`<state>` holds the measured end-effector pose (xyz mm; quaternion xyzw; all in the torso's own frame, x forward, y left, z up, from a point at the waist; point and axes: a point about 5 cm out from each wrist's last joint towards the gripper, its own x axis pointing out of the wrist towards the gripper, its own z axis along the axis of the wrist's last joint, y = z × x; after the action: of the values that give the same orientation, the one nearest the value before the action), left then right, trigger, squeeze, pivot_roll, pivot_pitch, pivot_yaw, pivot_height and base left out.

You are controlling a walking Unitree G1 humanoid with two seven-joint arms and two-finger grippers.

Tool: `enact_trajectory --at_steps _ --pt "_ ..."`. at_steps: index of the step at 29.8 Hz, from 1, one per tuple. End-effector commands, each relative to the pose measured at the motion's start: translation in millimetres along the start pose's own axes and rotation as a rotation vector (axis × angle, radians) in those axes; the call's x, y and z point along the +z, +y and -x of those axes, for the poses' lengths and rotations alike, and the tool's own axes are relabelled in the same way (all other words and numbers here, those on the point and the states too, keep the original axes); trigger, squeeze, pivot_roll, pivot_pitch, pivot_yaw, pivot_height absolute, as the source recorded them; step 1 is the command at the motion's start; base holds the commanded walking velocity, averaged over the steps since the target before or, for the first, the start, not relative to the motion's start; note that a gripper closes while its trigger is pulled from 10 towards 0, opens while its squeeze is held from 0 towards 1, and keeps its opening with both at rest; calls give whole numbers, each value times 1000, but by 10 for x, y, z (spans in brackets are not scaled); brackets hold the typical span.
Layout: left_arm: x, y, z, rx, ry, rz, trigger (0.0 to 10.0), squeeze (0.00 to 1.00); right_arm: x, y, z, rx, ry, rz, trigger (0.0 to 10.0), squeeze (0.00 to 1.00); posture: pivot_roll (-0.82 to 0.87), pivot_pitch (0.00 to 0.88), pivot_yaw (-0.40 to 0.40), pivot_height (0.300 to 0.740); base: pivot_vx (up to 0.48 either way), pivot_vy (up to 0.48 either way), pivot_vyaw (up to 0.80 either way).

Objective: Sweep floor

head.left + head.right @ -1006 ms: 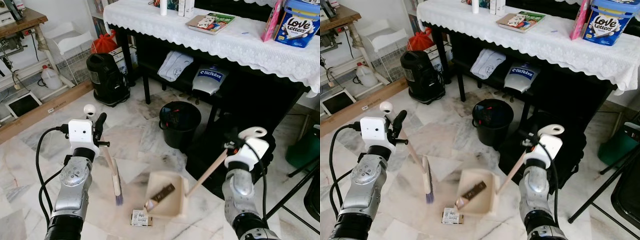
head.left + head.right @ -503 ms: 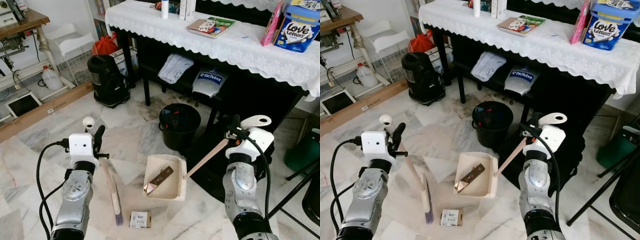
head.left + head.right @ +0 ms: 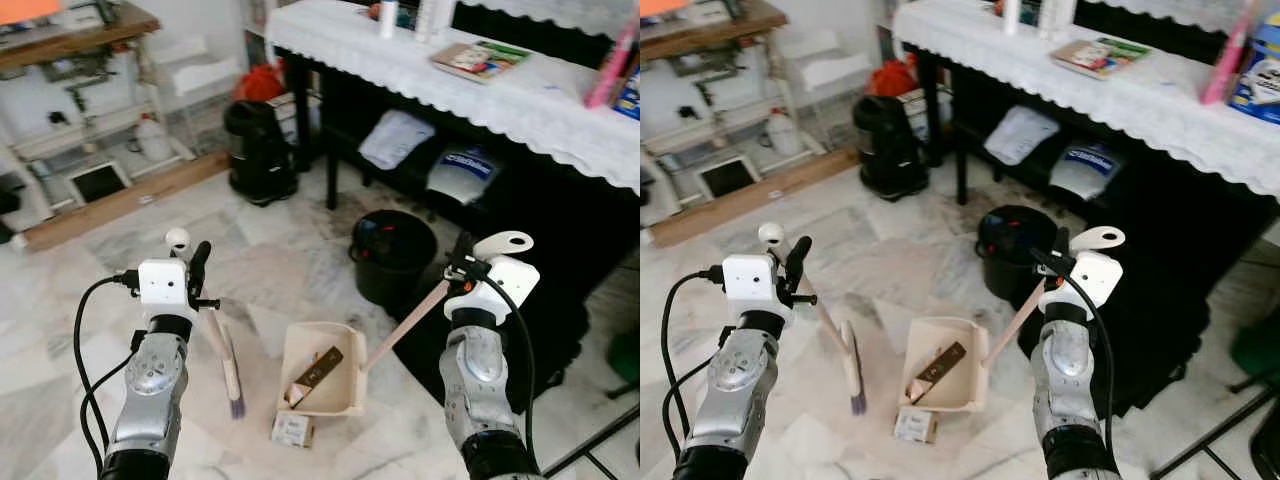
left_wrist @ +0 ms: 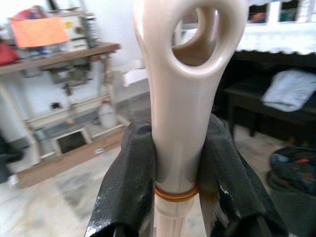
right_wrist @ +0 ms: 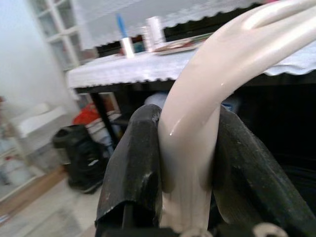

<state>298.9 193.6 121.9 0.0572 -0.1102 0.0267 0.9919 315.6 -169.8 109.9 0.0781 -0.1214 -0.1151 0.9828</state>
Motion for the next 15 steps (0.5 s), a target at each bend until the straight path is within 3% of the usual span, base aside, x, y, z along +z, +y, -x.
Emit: enact_trajectory --at_steps 1,15 --pt "77 14 -42 9 -46 -19 10000 0 142 38 -49 5 -61 -20 10000 0 96 0 31 740 0 0 794" --pt "37 -3 8 22 -26 -33 10000 0 161 75 -53 9 -53 -30 10000 0 109 0 21 740 0 0 794"
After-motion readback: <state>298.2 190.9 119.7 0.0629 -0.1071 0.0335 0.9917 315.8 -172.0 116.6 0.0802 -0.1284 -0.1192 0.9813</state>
